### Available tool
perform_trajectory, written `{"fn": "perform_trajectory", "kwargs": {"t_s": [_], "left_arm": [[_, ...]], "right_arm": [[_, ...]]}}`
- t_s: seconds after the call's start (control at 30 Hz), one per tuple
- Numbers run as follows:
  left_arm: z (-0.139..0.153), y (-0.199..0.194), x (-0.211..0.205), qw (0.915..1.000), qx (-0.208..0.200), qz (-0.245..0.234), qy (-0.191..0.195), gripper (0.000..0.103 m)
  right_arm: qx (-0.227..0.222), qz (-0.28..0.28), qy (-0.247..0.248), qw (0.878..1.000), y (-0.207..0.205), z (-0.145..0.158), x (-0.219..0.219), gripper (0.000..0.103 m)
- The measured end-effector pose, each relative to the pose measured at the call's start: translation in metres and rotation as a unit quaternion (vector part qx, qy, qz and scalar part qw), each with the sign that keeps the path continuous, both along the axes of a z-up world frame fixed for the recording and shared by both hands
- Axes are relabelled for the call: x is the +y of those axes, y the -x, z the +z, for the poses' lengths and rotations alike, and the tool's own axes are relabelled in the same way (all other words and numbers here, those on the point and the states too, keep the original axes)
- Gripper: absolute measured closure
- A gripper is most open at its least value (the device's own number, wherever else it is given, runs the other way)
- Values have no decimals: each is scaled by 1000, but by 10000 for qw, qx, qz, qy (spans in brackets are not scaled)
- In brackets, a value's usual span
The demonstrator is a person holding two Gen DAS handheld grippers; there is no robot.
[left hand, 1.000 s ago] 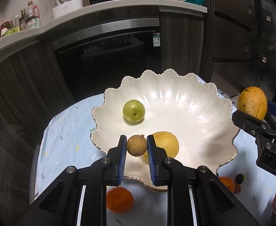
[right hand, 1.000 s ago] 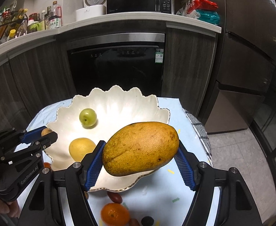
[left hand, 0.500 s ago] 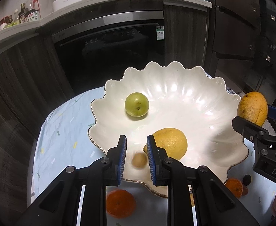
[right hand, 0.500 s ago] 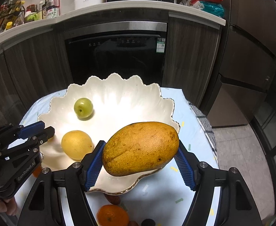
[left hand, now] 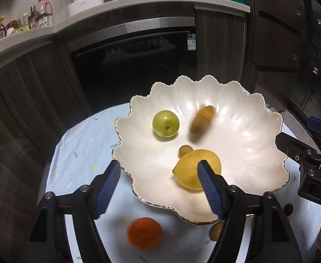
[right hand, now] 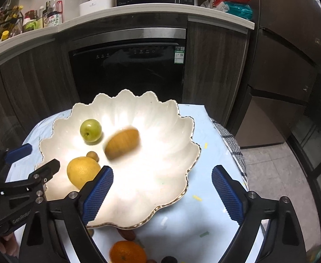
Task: Organize fruits
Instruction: 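Open both tools to drop the longan and mango into the bowl, then withdraw both tools from the bowl toward the remaining fruits on the cloth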
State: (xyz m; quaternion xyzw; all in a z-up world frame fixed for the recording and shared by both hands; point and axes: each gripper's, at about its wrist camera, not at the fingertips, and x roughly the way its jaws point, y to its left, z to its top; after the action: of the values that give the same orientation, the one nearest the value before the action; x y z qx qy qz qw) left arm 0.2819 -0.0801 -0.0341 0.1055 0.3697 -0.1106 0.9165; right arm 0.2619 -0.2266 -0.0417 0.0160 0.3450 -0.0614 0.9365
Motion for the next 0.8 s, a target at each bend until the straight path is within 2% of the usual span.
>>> {"fn": "perform_trajectory", "kwargs": {"t_s": [0.37, 0.8], "left_arm": [[9, 7, 5, 9998, -130, 126, 39, 10], [18, 27, 7, 9997, -219, 114, 91, 10]], "right_arm": [[-92, -24, 31, 10000, 8, 7, 1, 9], [-173, -39, -2, 9998, 28, 14, 1, 9]]}}
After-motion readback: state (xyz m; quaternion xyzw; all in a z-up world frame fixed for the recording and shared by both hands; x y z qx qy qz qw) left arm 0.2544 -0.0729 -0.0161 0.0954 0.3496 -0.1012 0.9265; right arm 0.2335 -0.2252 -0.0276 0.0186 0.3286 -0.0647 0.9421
